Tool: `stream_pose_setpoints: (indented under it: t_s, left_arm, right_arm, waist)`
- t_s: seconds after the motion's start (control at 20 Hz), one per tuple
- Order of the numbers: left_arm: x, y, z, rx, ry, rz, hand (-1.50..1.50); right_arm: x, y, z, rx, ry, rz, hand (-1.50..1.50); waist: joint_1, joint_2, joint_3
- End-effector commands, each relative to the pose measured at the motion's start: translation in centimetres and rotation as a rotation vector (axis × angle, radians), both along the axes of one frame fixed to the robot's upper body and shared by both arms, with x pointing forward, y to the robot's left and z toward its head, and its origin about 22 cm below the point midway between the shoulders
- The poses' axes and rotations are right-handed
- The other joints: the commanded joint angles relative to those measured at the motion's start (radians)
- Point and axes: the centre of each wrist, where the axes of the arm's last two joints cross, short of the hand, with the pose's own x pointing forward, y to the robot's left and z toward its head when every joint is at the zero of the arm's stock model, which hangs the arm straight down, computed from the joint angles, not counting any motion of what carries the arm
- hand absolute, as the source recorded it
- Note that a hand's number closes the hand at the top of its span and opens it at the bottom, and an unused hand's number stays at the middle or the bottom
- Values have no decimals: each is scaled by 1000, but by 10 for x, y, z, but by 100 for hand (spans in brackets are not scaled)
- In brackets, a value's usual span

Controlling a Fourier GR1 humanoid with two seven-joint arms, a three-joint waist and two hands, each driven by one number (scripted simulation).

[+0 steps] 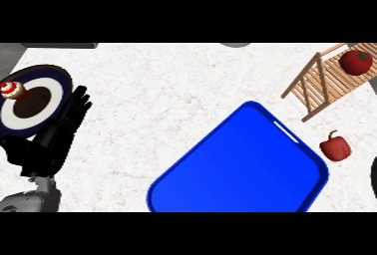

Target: Pick the tomato from the tray and place it in the tiered shelf

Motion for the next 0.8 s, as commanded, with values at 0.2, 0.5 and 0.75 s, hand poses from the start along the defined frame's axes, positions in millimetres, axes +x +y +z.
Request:
stream_pose_setpoints:
  t_s: [0.2, 0.5, 0.75]
  left_arm:
    - [-5, 8, 2, 13, -8, 5, 0]
    - [-9, 6, 4, 8, -8, -2, 0]
    - [4, 10, 15, -3, -15, -5, 0]
  right_arm:
    - [-58, -56, 66, 484, -51, -26, -150]
    - [-128, -123, 69, 712, 15, -92, -150]
    - [-160, -147, 66, 787, 27, -52, -150]
  waist:
    - [1, -1, 0]
    - [3, 8, 3]
    - [6, 14, 4]
